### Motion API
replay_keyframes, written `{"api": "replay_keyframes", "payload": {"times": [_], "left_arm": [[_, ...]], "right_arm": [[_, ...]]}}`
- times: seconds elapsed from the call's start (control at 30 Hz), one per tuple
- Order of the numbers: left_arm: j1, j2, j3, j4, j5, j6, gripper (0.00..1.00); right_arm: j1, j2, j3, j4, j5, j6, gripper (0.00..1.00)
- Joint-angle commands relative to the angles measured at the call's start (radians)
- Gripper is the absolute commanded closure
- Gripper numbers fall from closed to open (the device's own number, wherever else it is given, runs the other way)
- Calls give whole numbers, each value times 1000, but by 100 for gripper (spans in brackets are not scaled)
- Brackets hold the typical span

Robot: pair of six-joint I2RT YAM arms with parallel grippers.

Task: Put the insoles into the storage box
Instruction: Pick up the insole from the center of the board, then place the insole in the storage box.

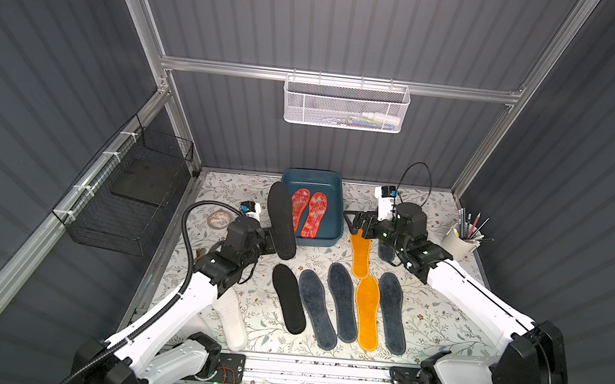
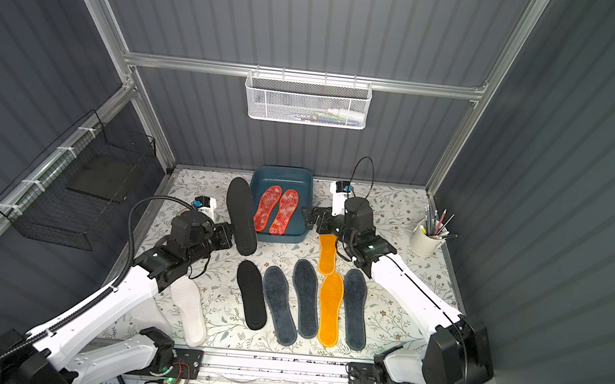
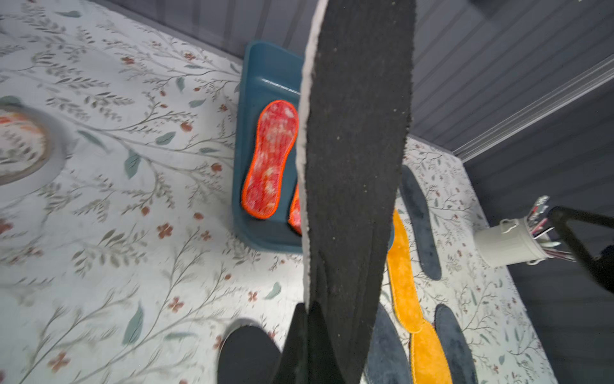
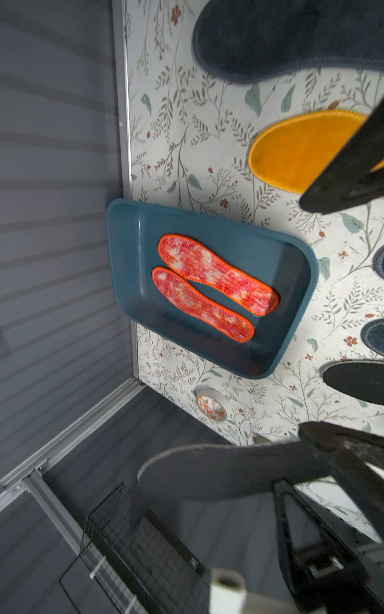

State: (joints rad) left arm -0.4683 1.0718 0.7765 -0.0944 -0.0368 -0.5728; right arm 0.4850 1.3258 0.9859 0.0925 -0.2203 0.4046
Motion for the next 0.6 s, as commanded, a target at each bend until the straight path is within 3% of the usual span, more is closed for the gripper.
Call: {"api": "replay_keyframes", "payload": {"times": [0.0, 0.27, 0.47, 0.57], "left_arm": [[7, 69, -8, 227, 255, 47, 100], [13, 149, -38, 376, 411, 12, 100], [15, 181, -27, 394, 482, 5, 100], [16, 188, -28, 401, 491, 4, 100]], "right_arm": [[-1, -16, -36, 87, -125, 35, 1], [-1, -2, -66, 203, -318, 86, 2], [1, 36, -53, 239, -352, 125, 6], [4, 57, -45, 244, -352, 141, 14]]}}
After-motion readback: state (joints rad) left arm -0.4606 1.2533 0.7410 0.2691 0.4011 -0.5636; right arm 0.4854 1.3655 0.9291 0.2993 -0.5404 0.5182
